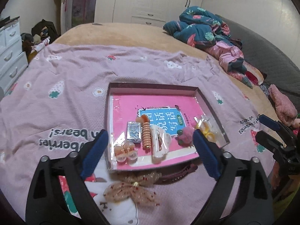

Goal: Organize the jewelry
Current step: 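Open the left tool to drop the coiled tie while the right releases the bangles, then withdraw both tools from the box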

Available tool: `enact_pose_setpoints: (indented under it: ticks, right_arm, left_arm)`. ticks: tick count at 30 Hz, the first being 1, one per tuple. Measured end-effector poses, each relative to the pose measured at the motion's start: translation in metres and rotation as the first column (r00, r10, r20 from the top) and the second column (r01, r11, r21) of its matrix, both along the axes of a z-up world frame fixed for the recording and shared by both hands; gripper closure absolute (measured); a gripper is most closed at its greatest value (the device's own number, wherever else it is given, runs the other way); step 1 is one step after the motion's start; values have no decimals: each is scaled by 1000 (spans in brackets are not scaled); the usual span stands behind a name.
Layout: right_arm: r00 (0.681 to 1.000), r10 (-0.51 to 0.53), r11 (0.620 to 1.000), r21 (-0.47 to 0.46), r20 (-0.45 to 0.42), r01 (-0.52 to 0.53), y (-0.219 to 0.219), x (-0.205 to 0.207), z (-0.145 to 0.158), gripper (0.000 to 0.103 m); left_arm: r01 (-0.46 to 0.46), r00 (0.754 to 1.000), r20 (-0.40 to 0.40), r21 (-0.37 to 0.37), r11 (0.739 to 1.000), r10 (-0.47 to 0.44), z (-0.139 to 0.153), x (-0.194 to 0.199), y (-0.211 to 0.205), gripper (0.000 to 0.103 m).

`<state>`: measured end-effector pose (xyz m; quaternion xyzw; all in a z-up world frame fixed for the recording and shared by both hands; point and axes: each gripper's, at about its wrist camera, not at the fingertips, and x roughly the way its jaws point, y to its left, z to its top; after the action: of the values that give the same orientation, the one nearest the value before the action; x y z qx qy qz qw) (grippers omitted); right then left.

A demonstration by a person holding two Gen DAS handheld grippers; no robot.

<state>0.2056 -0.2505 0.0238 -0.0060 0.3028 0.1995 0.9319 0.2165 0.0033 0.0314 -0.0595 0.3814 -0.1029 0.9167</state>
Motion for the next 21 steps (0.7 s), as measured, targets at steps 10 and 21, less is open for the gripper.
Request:
enact_pose_setpoints:
  ticks: [10, 21]
  right_arm:
    - [999, 42, 999, -18, 23, -42, 10, -31, 8, 6]
    - [995, 83, 995, -47, -60, -85, 29, -44, -29, 6]
  left_arm:
    - [-9, 1000, 18, 11, 1000, 9, 6, -40, 12, 14]
    - [-12, 998, -63, 57, 998, 16, -30, -67, 30, 14]
